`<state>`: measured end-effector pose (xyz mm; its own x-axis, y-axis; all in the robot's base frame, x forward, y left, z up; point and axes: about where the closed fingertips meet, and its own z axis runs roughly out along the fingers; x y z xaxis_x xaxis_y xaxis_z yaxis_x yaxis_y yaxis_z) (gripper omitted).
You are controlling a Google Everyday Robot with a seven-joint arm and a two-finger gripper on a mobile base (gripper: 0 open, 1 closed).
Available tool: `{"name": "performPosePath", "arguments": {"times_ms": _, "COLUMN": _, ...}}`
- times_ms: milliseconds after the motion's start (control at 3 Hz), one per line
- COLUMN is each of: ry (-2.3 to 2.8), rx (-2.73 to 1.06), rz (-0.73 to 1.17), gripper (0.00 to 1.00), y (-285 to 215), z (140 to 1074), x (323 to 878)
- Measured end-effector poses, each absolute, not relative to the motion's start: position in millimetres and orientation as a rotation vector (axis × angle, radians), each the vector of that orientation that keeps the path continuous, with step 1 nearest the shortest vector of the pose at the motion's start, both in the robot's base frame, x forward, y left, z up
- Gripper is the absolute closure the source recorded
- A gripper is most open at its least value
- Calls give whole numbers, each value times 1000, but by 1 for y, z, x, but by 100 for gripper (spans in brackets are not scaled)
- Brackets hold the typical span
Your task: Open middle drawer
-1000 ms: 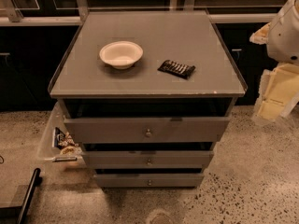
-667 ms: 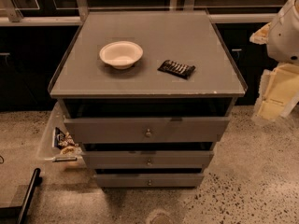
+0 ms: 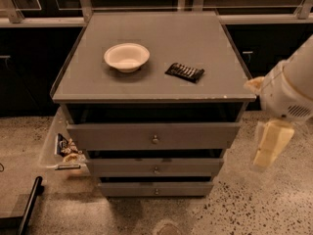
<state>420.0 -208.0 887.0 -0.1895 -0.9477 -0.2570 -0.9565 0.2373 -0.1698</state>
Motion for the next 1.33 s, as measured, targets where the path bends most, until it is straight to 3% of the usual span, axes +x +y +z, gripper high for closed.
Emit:
{"name": "performPosePath", "arguments": {"times_ms": 667, "ry": 2116, "rx": -1869, "rz": 186, "gripper": 0, "y": -193, "z": 777, "x": 391}}
{"name": "performPosePath", "arguments": {"times_ms": 1333, "ry": 2108, "rx": -1865, "rz": 240, "gripper": 0, "y": -194, "z": 766, "x": 393}}
